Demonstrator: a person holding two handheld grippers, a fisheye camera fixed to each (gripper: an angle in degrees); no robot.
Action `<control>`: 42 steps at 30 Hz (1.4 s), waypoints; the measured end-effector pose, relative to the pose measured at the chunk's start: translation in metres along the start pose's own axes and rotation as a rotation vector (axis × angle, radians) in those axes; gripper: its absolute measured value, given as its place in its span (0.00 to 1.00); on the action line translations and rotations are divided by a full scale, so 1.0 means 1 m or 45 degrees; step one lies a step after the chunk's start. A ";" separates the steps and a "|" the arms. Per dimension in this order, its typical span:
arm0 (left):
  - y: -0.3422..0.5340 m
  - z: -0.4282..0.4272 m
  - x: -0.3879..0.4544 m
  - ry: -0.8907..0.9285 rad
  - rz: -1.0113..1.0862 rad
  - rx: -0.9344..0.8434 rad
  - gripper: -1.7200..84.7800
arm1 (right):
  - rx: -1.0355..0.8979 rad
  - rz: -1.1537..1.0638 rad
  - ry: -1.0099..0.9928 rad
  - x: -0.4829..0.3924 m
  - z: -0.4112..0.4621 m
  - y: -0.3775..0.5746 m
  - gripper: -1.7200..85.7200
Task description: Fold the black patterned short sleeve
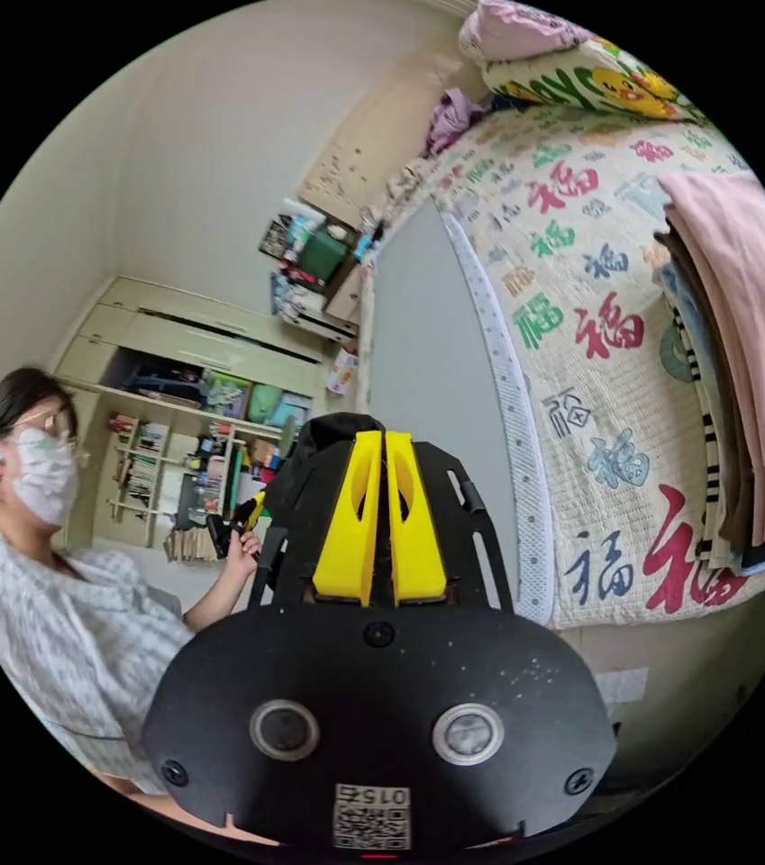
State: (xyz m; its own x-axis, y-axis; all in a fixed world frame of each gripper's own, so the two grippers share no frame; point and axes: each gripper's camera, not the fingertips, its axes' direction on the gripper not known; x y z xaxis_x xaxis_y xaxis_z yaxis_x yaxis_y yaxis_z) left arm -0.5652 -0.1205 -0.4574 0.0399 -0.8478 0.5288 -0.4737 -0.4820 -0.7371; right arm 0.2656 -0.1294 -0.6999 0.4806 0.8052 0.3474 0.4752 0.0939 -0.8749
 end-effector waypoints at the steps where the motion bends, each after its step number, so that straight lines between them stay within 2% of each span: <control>1: -0.007 0.026 -0.031 -0.038 -0.059 -0.019 0.01 | -0.051 0.071 0.045 0.013 0.032 -0.023 0.02; 4: -0.029 0.092 -0.091 -0.136 -0.190 -0.106 0.02 | -0.142 0.216 0.152 0.037 0.097 -0.077 0.02; 7: -0.040 0.122 -0.125 -0.227 -0.326 -0.197 0.02 | -0.133 0.392 0.230 0.039 0.110 -0.103 0.02; 11: -0.034 0.078 -0.122 -0.207 -0.325 -0.111 0.03 | -0.197 0.282 0.337 -0.005 0.080 -0.101 0.03; 15: 0.001 0.042 -0.104 -0.228 -0.371 -0.208 0.06 | -0.502 0.154 0.302 -0.076 0.081 -0.061 0.07; 20: 0.073 0.043 -0.100 -0.143 -0.701 -0.393 0.09 | -0.690 0.270 0.170 -0.117 0.109 -0.028 0.10; 25: 0.105 0.060 -0.112 -0.102 -0.987 -0.374 0.10 | -0.829 0.355 0.187 -0.141 0.125 -0.035 0.11; 29: 0.107 0.071 -0.120 -0.078 -1.118 -0.313 0.10 | -0.841 0.346 0.248 -0.171 0.111 -0.049 0.11; 34: 0.100 0.066 -0.119 -0.153 -1.151 -0.341 0.11 | -0.782 0.453 0.258 -0.196 0.087 -0.066 0.11; 42: 0.095 0.072 -0.130 -0.139 -1.201 -0.321 0.10 | -0.677 0.597 0.208 -0.217 0.046 -0.076 0.11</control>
State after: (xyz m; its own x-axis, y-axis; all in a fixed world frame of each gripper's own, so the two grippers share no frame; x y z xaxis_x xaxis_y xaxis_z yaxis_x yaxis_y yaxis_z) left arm -0.5522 -0.0724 -0.6265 0.5732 -0.1615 0.8033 -0.3793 -0.9213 0.0854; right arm 0.0917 -0.2840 -0.7245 0.8057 0.5894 0.0584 0.4663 -0.5704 -0.6762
